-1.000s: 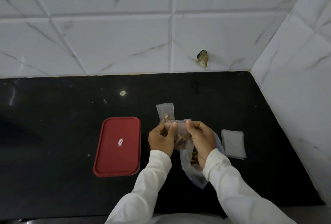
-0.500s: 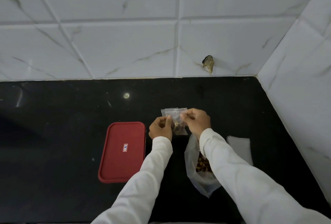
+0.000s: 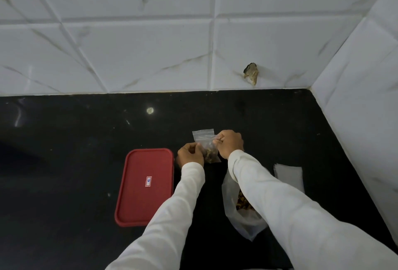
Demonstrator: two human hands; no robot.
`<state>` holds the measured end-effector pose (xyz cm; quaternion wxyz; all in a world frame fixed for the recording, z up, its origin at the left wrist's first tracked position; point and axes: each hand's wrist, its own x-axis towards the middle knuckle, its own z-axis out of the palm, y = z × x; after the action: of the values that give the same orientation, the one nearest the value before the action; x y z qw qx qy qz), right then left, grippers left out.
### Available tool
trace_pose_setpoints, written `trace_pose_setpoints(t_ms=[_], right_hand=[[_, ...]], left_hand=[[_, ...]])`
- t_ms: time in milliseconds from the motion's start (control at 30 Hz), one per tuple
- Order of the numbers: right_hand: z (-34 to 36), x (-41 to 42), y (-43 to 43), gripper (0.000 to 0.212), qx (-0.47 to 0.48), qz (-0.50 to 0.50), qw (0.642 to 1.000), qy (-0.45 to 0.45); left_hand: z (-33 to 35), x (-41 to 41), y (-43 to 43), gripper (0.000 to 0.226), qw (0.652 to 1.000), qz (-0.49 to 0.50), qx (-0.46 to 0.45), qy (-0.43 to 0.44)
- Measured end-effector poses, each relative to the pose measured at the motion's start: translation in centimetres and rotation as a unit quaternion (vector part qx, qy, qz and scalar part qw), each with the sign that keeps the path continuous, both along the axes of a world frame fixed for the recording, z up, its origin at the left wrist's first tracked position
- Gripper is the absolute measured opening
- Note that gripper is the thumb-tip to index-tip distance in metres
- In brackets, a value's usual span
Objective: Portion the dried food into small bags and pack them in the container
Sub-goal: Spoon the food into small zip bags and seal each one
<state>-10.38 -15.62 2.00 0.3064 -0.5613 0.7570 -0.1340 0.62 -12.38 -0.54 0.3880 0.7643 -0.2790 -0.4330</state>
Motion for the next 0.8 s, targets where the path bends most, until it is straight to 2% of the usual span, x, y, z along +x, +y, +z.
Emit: trace_pose_setpoints(t_ms=[200, 300, 400, 533, 633, 733, 800], right_hand=[[0.3, -0.1, -0.6, 0.015, 0.023, 0.009, 0.999, -0.023], [0.6, -0.7, -0.6, 0.014, 0.01, 0.012, 0.999, -0.034], [0.9, -1.8, -0.7, 0.022, -0.009, -0.004, 0.998, -0.059], [2.7, -4.4, 1.5, 0.02, -0.072, -0.04, 0.987, -0.136], [4.9, -7.4, 4.9, 0.017, -0.112, -0.081, 0.972, -0.188], [6.1, -11.2, 8.2, 0.018, -0.119, -0.127, 0.959, -0.223], [6.0, -13.9, 10.2, 0.017, -0.128, -0.156, 0.954, -0.22]], left_hand=[[-0.3, 0.2, 0.0, 0.005, 1.0, 0.004, 0.002, -0.003], [0.0, 0.3, 0.5, 0.016, 1.0, 0.019, -0.008, 0.005], [0.5, -0.2, 1.3, 0.029, 0.999, 0.025, -0.023, 0.019], [2.8, -2.5, 2.7, 0.037, 0.998, -0.004, -0.057, -0.04], [5.6, -5.4, 4.0, 0.027, 0.988, -0.054, -0.134, -0.053], [8.3, -9.0, 5.4, 0.019, 0.97, -0.138, -0.202, 0.008], [9.2, -11.4, 6.1, 0.018, 0.956, -0.2, -0.21, 0.046]])
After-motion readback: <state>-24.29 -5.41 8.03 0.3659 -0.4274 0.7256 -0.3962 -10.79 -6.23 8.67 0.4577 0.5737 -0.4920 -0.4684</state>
